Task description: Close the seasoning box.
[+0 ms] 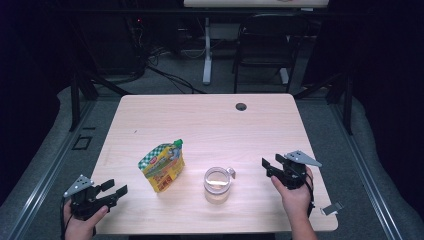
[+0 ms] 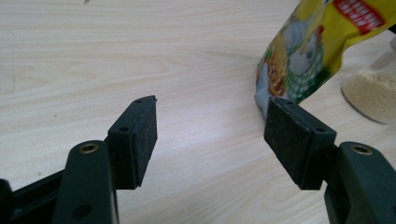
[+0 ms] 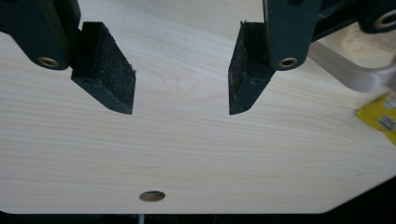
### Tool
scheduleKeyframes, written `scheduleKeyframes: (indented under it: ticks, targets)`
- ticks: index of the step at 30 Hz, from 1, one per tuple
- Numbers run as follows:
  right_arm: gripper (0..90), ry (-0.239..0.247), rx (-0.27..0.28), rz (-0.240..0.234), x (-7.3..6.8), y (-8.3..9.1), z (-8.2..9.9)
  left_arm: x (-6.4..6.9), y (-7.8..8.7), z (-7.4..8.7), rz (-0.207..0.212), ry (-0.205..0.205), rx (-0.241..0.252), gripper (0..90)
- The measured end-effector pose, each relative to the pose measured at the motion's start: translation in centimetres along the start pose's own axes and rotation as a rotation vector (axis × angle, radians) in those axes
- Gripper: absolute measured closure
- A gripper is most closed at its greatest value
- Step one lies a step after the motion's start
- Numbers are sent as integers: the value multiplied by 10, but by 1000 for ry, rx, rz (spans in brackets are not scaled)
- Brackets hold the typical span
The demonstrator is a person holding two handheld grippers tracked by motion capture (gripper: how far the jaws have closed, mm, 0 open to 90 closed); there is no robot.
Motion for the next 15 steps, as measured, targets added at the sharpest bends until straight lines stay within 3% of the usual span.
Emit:
scheduleKeyframes:
  ticks: [3, 5, 15]
  targets:
    - [413, 11, -3, 14, 1, -3, 3, -3, -6, 5, -10, -8, -22, 350]
    - [413, 49, -18, 47, 3, -5, 7, -4, -9, 7, -19, -15, -34, 350]
    - [413, 27, -52, 38, 3, -14, 18, -12, -19, 13, -80, -42, -57, 353]
Point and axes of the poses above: each handheld gripper's, and its own axes: y roughly backward along the jaws, z roughly out of its underside, x roughly to its right, the point moved 8 cm from there along -y, roughly forward along the jaws, and after that the axes turned 9 degrees about -z, right-handed, at the moved point
